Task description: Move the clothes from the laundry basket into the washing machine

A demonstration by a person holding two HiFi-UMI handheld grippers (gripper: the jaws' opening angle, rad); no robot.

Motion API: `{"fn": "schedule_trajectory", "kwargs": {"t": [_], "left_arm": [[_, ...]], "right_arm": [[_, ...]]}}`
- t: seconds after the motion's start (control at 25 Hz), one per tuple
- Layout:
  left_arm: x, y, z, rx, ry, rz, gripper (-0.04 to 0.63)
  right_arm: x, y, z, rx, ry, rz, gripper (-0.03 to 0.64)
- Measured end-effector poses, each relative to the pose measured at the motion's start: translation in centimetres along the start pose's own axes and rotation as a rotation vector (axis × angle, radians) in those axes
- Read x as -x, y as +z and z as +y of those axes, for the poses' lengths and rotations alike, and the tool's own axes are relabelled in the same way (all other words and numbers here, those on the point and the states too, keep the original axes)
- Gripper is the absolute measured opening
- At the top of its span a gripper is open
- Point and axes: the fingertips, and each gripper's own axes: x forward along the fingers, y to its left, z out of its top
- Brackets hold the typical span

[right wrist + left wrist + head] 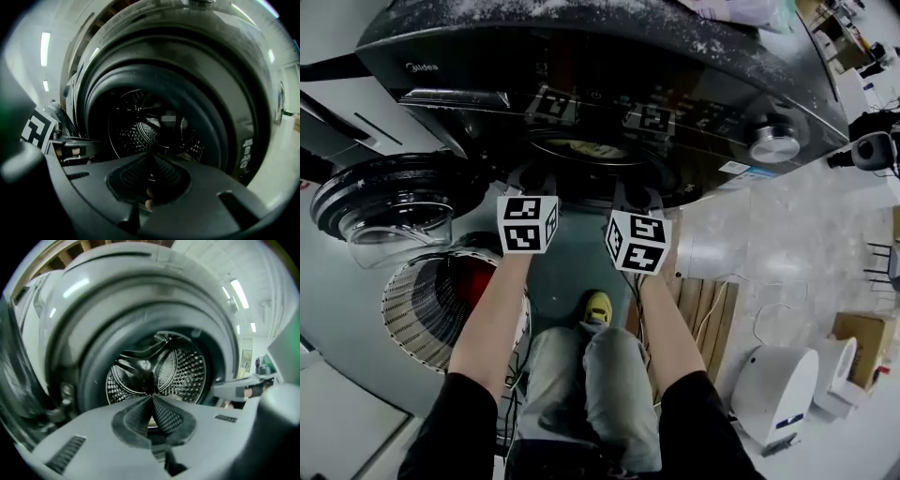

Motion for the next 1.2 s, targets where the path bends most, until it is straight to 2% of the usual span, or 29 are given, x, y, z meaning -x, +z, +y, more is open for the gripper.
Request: {"fn": "schedule_trajectory", "kwargs": {"t": [0.24,0.36,0.72,0.96,1.2], "left_arm": [[6.1,4.2,-1.5,0.027,-0.006,0.007,0.011],[9.3,6.5,-2.1,0.011,-0.005,0.008,0.011],[20.1,15.4,-3.6,0.023,-0.021,-0.020,0.011],[26.3,20.7,-3.8,-0.006,-0.045,-0.058,0.011],[29.9,24.4,-2.2,-0.069,-0.057,-0.088,0.011]], "right_arm": [[5.7,4.2,2.0,-0.003,0.039,-0.002,0.003],[8.6,6.7,3.1,-0.008,0.051,-0.002,0.003],[19.0,15.9,4.7,-0.061,0.019,-0.048,0.003],[25.3,20.2,6.9,-0.071,-0.011,-0.062,0.003],[28.1,23.6,9.3,-0.068,-0.034,-0.083,0.003]]}}
